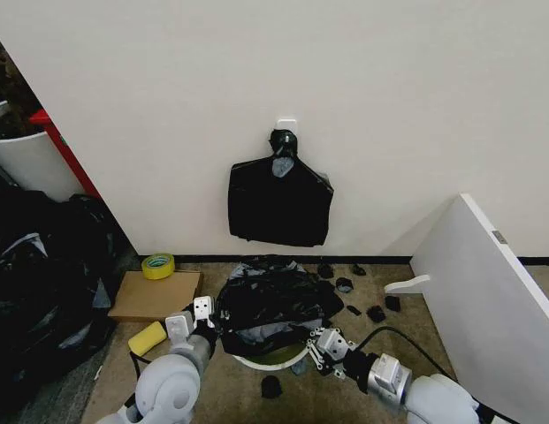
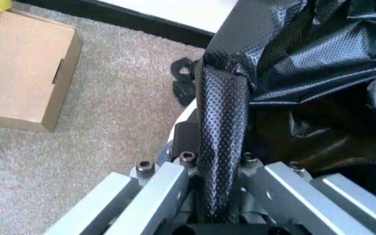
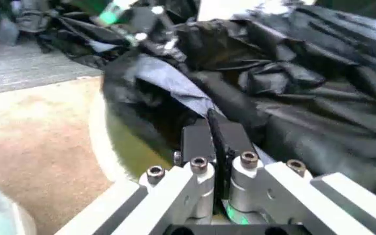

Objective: Place the garbage bag over the trash bin.

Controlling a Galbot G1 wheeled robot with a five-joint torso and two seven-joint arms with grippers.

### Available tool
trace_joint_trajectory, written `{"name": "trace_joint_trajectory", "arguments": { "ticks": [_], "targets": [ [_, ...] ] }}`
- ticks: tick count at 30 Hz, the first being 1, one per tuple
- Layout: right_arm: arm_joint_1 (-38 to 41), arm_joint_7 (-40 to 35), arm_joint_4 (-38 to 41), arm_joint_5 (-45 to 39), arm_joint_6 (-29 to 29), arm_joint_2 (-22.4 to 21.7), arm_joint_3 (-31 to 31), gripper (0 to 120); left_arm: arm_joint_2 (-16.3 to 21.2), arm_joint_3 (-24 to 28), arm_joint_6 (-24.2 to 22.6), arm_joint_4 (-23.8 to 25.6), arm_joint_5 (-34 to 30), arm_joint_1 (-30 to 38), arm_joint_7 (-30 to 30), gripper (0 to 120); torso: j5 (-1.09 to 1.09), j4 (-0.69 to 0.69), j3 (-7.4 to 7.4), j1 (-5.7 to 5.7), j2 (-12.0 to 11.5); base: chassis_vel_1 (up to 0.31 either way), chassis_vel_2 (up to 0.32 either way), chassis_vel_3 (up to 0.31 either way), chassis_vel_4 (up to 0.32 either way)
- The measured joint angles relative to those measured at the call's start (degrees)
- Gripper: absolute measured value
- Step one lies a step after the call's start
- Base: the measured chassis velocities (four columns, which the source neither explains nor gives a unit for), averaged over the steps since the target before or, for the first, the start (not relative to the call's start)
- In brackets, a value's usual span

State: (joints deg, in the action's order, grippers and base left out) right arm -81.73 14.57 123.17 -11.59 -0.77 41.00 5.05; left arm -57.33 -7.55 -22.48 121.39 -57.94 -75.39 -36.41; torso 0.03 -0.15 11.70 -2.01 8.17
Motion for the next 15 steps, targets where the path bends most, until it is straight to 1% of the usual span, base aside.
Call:
{"name": "trace_joint_trajectory", "arguments": {
  "ticks": [2,4,10,12,15],
  "targets": [
    [-0.9,2.2,-0.6,0.7,2.0,-0.5,0.7,0,0.1,-0.4,-0.3,0.0,-1.9,0.6,-0.7,1,0.0,0.0,0.0,0.0,0.0,0.0,0.0,0.0,0.0],
    [-1.0,2.8,-0.8,1.0,2.6,-0.5,0.8,0,0.1,-0.5,-0.4,0.0,-2.3,0.7,-0.9,1,0.0,-0.01,0.0,0.0,0.0,0.0,0.0,0.0,0.0],
    [-1.0,8.6,-4.1,3.8,8.4,-0.7,1.3,0,0.4,-0.7,-1.1,0.3,-6.2,2.0,-2.2,1,0.0,0.0,0.0,0.0,0.0,0.0,0.0,0.0,0.0],
    [-0.9,9.0,-4.4,3.9,8.9,-0.7,1.3,0,0.4,-0.7,-1.2,0.3,-6.4,2.1,-2.4,1,0.0,0.0,0.0,0.0,0.0,0.0,0.0,0.0,0.0],
    [0.0,13.2,-6.8,6.1,13.4,-0.4,1.6,0,0.4,-0.8,-1.2,0.1,-7.6,2.7,-3.0,1,0.01,0.0,0.0,0.0,0.0,0.0,0.0,0.0,0.0]
  ]
}}
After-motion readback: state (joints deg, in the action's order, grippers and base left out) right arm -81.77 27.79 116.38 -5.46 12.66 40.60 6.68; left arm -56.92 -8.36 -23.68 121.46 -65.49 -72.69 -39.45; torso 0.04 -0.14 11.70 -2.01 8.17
